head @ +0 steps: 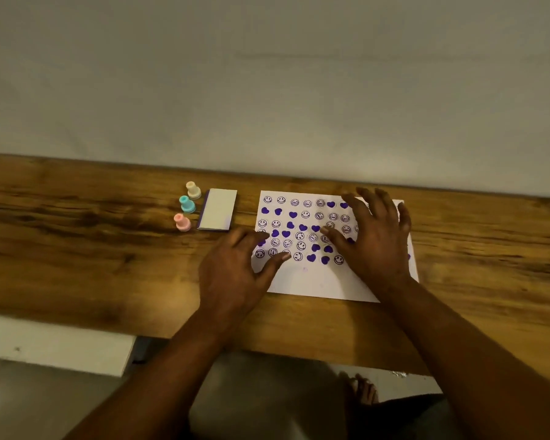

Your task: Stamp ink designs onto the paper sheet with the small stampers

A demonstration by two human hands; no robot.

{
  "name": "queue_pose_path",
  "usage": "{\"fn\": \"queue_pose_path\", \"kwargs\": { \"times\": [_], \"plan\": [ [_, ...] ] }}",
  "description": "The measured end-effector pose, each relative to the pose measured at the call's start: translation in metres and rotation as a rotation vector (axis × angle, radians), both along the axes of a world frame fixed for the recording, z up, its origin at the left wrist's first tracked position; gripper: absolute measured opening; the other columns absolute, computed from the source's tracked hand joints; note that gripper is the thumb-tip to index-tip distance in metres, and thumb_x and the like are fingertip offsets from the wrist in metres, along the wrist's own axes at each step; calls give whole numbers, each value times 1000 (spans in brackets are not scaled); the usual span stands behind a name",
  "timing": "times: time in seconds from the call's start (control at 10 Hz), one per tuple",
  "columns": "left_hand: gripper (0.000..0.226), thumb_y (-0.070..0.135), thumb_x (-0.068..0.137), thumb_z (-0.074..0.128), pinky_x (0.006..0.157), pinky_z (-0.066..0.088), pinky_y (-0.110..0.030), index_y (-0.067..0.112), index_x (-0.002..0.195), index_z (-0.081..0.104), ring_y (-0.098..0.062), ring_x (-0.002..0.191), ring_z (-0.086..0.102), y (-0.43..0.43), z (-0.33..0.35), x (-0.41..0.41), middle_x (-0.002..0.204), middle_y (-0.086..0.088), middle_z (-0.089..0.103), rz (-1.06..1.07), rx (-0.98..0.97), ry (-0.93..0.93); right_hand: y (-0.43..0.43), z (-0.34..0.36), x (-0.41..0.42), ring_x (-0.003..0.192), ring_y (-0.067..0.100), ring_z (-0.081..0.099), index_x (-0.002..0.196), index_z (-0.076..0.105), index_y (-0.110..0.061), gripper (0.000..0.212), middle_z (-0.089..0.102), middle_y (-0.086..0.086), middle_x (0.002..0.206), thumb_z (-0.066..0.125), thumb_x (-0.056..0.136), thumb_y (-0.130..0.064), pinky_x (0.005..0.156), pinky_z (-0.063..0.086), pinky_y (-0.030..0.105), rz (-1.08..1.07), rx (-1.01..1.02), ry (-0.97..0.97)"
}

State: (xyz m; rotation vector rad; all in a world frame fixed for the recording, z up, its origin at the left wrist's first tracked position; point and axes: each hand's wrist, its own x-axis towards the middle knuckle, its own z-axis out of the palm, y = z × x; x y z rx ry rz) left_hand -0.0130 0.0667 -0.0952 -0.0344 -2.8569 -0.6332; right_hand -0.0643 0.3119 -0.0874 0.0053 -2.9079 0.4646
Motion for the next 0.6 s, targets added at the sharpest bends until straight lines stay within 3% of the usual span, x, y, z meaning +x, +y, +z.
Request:
{"fn": "queue_pose_path", "kwargs": {
  "times": [0.1, 0.3, 0.4, 0.5, 0.6],
  "plan": [
    [66, 77, 89, 64, 83, 53, -29, 28, 132, 72, -17, 115, 65, 1, -10, -10, 133, 3, 70, -21, 20, -45, -4, -12, -7, 161, 30, 19, 154, 48, -29, 86, 36, 4, 168, 46, 88, -84, 126, 6, 60, -29, -30, -11],
    [66, 73, 93, 63, 95, 47, -33, 24, 137, 68, -22, 126, 61, 16, 16, -19, 140, 1, 67, -1, -11, -91, -27, 3, 3, 163, 32, 5, 163, 35, -24, 95, 20, 7, 175, 45, 88, -81, 129, 8, 59, -25, -172, -195],
    [74, 76, 94, 51, 106, 47, -45, 26, 148, 58, -25, 139, 51, 23, 51, -18, 154, 0, 56, -30, -86, -259, -37, 24, 22, 163, 32, -12, 169, 13, -25, 104, -4, 8, 177, 35, 89, -86, 128, -5, 56, 16, -131, -423],
    [85, 74, 97, 46, 122, 34, -53, 28, 166, 27, -28, 159, 26, 26, 106, -21, 174, -4, 27, -119, -170, -485, -32, 67, 36, 158, 34, -29, 168, -10, -27, 109, -27, 9, 172, 38, 90, -86, 127, -11, 57, 46, -64, -618],
    [98, 74, 97, 48, 126, 27, -55, 27, 170, 3, -29, 164, 4, 20, 155, -24, 179, -7, 3, -240, -318, -631, -16, 119, 38, 157, 37, -29, 166, -16, -27, 111, -31, 10, 171, 43, 90, -84, 129, -1, 63, 61, -13, -722]
  ]
}}
